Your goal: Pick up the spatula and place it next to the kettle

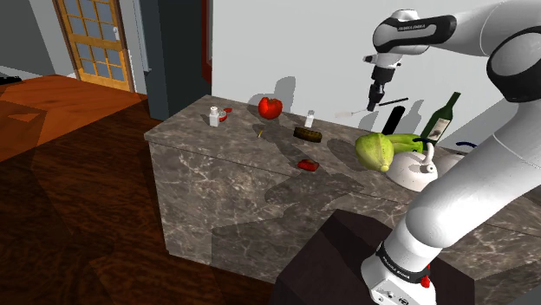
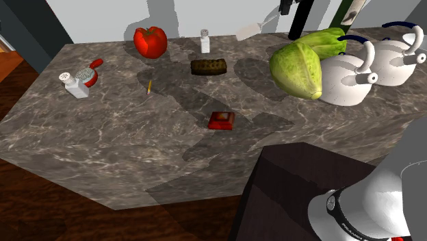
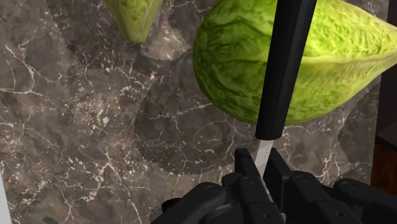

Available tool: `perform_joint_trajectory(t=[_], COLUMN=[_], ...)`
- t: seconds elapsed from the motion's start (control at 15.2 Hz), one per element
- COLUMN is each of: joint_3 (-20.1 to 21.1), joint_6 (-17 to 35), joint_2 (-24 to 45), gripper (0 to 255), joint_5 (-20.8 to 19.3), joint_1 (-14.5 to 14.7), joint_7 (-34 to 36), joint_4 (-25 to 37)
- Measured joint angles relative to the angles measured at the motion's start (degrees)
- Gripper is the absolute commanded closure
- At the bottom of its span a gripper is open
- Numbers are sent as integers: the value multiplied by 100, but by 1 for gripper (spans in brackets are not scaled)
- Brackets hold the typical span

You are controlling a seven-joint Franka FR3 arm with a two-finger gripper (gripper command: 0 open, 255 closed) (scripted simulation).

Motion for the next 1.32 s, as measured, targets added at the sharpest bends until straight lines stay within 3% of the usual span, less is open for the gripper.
perform_joint_trajectory(t=[1.32], joint_3=[-174], joint_6=[1541], joint_2=[230], gripper=[255], joint_5=[22], joint_1=[-48], joint_7=[16], joint_4=[-1335])
